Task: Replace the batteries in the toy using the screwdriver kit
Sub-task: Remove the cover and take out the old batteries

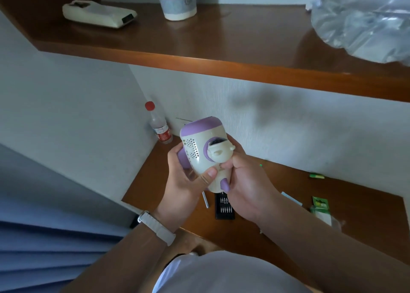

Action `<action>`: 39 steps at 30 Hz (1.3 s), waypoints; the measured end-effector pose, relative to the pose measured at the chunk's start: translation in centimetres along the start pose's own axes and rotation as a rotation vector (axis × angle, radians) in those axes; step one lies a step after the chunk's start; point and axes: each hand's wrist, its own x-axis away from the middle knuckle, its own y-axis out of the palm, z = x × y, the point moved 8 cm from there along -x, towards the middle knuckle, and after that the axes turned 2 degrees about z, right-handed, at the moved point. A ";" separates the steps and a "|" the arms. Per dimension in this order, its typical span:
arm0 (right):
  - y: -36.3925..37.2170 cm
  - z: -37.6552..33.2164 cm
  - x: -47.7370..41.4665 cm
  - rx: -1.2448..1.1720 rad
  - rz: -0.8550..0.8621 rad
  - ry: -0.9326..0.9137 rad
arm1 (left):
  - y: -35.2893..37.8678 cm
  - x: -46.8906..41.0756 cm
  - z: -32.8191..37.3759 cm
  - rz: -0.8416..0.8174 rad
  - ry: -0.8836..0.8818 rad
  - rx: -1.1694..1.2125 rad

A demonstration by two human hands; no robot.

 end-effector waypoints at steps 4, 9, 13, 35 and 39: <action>0.9 -0.2 -0.8 0.056 0.008 0.048 | -0.5 -0.6 -0.4 0.020 -0.030 0.014; 0.5 0.3 -2.6 0.209 0.146 0.169 | -1.2 -1.2 -1.2 0.048 -0.071 0.010; 1.3 1.6 -3.4 0.103 0.105 0.216 | -2.1 -1.8 -2.1 0.076 -0.107 0.006; 2.0 3.1 -5.8 0.524 0.217 -0.026 | -5.8 -5.5 -4.0 0.029 -0.191 0.126; 1.9 4.1 -6.2 0.533 0.231 -0.042 | -6.2 -5.9 -3.6 0.023 -0.159 0.075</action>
